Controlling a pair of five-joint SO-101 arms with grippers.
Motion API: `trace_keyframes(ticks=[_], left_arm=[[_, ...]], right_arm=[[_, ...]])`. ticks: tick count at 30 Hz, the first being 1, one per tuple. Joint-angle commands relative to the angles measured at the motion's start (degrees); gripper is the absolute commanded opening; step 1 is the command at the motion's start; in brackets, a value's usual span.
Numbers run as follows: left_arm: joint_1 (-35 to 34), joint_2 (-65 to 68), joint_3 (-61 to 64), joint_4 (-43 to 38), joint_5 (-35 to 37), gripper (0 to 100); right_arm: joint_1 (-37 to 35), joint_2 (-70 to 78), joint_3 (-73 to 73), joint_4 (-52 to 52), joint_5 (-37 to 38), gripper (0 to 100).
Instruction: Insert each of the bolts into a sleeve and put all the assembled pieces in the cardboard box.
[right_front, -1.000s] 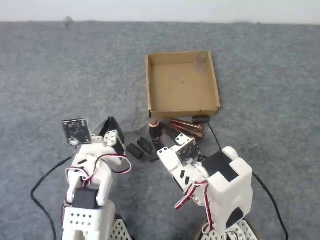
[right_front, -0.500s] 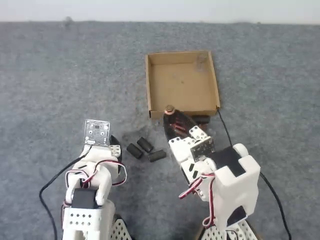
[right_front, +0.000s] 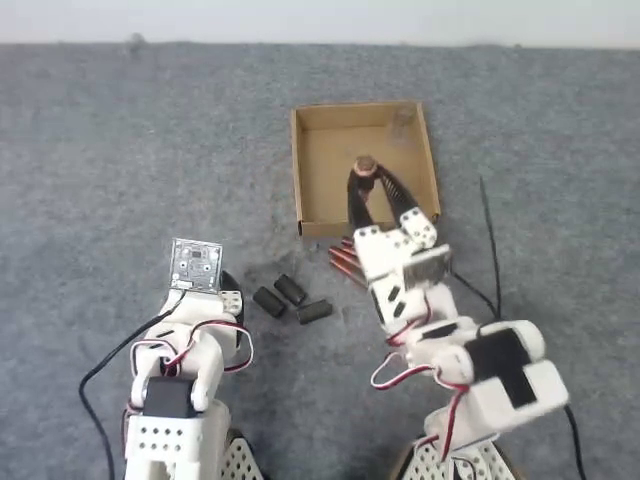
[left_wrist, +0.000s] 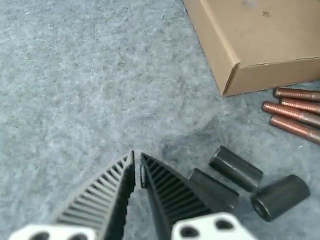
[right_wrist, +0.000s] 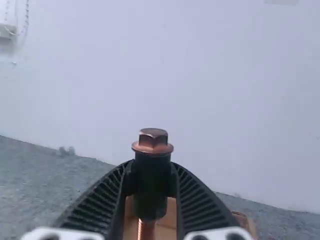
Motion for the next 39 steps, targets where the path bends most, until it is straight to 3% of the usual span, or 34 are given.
trace_keyframes(ticks=[1, 29, 39], left_arm=[[-0.35, -0.79, -0.57, 0.09, -0.62, 1], [-0.35, -0.79, -0.57, 0.0, -0.62, 1], [-0.35, -0.79, -0.57, 0.09, -0.62, 1]], right_arm=[[3.12, -8.57, -7.47, 12.53, 0.7, 0.6], [7.34, -12.35, -44.57, 88.92, 0.7, 0.6], [7.52, -7.16, -56.88, 99.56, 0.7, 0.6]])
